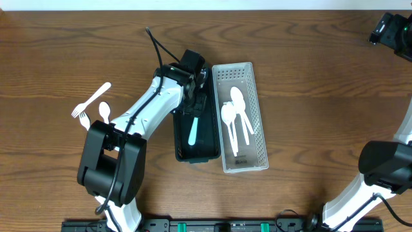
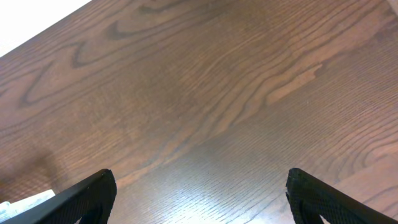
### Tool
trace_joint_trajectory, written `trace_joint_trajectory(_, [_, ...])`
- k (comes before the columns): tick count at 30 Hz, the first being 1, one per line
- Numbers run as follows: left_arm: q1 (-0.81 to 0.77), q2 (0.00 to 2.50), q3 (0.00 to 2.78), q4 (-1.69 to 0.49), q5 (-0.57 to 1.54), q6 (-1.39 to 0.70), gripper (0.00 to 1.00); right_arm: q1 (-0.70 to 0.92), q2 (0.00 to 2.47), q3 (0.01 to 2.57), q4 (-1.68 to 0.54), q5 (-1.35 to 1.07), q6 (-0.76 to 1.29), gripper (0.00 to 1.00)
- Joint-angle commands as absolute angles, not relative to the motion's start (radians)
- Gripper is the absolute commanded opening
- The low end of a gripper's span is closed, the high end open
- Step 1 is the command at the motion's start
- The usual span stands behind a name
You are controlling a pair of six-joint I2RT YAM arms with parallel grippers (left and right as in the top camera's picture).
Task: Pack container
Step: 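Place the fork into the black basket and release, then move the left gripper to the next white fork and grasp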
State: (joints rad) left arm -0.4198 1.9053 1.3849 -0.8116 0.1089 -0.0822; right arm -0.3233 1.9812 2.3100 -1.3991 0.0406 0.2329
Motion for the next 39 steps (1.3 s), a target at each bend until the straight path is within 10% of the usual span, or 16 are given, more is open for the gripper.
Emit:
trace_joint_trajectory(1, [-0.416,1.871,1.432,-0.847,0.031,-0.023,0.58,-0.329,1.975,2.305,-1.404,0.036,0.219,0.90])
trace_joint_trajectory(13, [-0.268,1.642,1.713,-1.075,-0.173,0.071,0.91,-0.329,1.975,2.305,-1.428,0.037,0.185,0.91])
trace_joint_trajectory(25, [0.323,1.777,1.705,-1.087,-0.165,-0.109,0.95,-0.328,1.975,2.305,-1.472,0.036,0.186,0.92])
trace_joint_trajectory(39, [0.409,2.142,1.694,-1.034,-0.093,-0.155,0.93,-0.328,1.975,2.305,-1.515,0.036,0.213,0.92])
